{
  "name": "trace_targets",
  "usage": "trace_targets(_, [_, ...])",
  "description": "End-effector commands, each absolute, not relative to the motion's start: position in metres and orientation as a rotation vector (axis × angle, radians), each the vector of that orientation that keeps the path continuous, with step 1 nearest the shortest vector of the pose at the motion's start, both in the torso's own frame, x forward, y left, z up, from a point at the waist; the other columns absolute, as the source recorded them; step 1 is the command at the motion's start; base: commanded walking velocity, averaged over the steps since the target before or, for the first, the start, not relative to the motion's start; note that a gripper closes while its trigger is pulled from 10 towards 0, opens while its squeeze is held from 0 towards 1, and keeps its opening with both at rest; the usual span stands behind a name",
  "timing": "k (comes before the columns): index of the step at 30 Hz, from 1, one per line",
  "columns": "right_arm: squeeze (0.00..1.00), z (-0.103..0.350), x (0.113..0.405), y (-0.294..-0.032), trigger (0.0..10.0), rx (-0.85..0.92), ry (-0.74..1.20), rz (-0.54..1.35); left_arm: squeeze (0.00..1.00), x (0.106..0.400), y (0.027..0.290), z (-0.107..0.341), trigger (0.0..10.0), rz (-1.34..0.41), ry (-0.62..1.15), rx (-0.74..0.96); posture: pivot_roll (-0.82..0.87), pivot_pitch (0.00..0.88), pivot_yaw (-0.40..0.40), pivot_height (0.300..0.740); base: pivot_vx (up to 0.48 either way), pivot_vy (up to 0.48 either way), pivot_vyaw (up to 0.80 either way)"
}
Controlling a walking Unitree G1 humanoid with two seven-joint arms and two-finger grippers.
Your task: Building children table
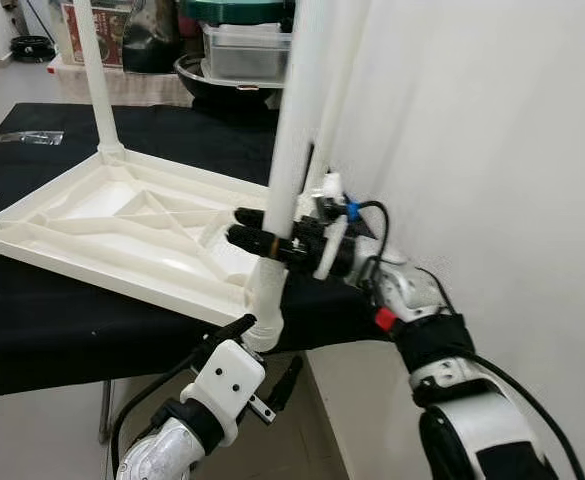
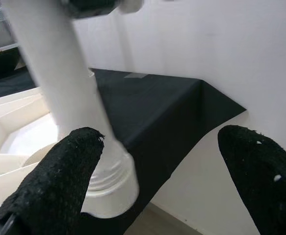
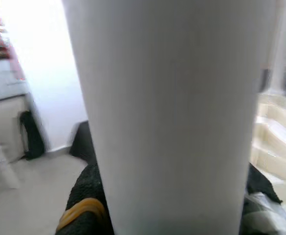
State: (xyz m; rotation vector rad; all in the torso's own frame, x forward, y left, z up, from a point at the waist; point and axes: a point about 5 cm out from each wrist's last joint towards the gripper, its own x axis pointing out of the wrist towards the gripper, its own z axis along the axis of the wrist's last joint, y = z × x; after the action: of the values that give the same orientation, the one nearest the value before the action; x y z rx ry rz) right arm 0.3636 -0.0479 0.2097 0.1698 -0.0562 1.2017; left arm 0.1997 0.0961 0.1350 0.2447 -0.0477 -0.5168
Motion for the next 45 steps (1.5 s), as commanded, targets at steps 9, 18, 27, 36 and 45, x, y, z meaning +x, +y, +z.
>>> trace_targets(9, [0.0, 0.174, 0.397, -0.096, 0.0, 0.237, 0.131, 0.289, 0.0, 0.199, 0.094, 0.133, 10.0, -0.519, -0.043, 0.242, 0.13, 0.0, -0.151, 0.74, 0.0, 0.0, 0.0])
trace_targets(18, [0.0, 0.166, 0.376, -0.1, 0.0, 0.324, 0.105, -0.228, 0.0, 0.199, 0.093, 0.132, 10.0, -0.527, -0.042, 0.244, 0.13, 0.0, -0.146, 0.74, 0.0, 0.0, 0.0])
trace_targets(27, [0.53, 0.19, 0.378, -0.062, 10.0, 0.425, -0.04, 0.097, 0.0, 0.199, 0.093, 0.132, 10.0, -0.525, -0.043, 0.246, 0.13, 0.0, -0.147, 0.74, 0.0, 0.0, 0.0])
trace_targets(36, [0.0, 0.2, 0.375, -0.08, 10.0, 0.454, -0.063, 0.73, 0.0, 0.2, 0.094, 0.133, 10.0, -0.522, -0.044, 0.245, 0.13, 0.0, -0.147, 0.74, 0.0, 0.0, 0.0])
trace_targets(45, [0.0, 0.185, 0.348, -0.074, 10.0, 0.148, 0.08, 1.343, 0.0, 0.199, 0.092, 0.133, 10.0, -0.528, -0.047, 0.244, 0.14, 0.0, -0.157, 0.74, 0.0, 0.0, 0.0])
